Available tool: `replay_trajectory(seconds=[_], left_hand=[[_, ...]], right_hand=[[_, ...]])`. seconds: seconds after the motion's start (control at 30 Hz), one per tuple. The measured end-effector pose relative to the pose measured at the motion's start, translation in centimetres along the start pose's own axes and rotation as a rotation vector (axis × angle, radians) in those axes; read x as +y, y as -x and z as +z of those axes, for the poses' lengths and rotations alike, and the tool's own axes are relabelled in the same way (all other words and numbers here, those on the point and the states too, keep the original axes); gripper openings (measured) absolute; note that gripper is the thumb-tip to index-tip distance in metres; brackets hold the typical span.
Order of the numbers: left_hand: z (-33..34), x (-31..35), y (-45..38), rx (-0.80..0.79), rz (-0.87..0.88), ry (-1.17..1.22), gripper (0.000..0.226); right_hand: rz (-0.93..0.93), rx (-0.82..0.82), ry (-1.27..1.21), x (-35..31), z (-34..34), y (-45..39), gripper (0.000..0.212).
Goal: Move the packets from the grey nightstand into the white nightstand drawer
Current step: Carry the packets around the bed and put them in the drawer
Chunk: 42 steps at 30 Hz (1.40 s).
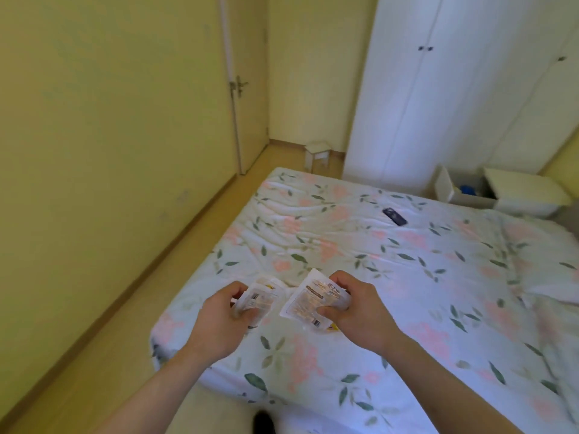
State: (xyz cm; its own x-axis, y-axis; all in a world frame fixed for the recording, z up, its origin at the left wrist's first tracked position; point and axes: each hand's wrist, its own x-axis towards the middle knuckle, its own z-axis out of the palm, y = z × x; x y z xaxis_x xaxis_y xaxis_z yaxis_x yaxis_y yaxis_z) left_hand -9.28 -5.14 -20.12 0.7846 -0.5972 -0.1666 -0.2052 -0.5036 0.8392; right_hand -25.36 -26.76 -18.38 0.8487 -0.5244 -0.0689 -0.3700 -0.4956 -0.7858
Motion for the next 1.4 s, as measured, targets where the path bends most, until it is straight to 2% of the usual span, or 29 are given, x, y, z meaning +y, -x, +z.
replay_trajectory(seconds=[0.13, 0.5, 0.73, 0.87, 0.97, 1.17, 1.4], left_hand=[[-5.5, -3.2, -3.6, 0.066, -0.049, -0.032, 0.015], [-22.7, -13.4, -16.2, 0.215, -0.279, -0.090, 0.017], [-32.8, -18.8, -22.0, 0.347, -0.328, 0.005, 0.014], [-38.2, -22.4, -26.1, 0.344, -0.342, 0.063, 0.012], [-42.6, -25.3, -30.0, 0.293, -0.309, 0.082, 0.012], [-51.6, -29.2, -38.7, 0.148, -0.239, 0.052, 0.015], [-55.9, -28.2, -49.7, -0.016, -0.108, 0.041, 0.014]], right_hand=[[-0.071, -0.075, 0.000, -3.9, 4.8, -6.7, 0.035], [-0.131, -0.261, -0.054, -12.1, 20.1, -26.5, 0.021], [-0.185, -0.369, -0.012, -20.4, 28.4, -36.8, 0.026], [-0.173, -0.373, 0.014, -23.9, 33.1, -41.9, 0.021], [-0.152, -0.345, 0.026, -26.2, 37.2, -45.5, 0.023], [-0.059, -0.166, -0.021, -31.1, 44.0, -50.6, 0.026], [0.100, 0.045, -0.074, -34.0, 44.7, -55.1, 0.030]])
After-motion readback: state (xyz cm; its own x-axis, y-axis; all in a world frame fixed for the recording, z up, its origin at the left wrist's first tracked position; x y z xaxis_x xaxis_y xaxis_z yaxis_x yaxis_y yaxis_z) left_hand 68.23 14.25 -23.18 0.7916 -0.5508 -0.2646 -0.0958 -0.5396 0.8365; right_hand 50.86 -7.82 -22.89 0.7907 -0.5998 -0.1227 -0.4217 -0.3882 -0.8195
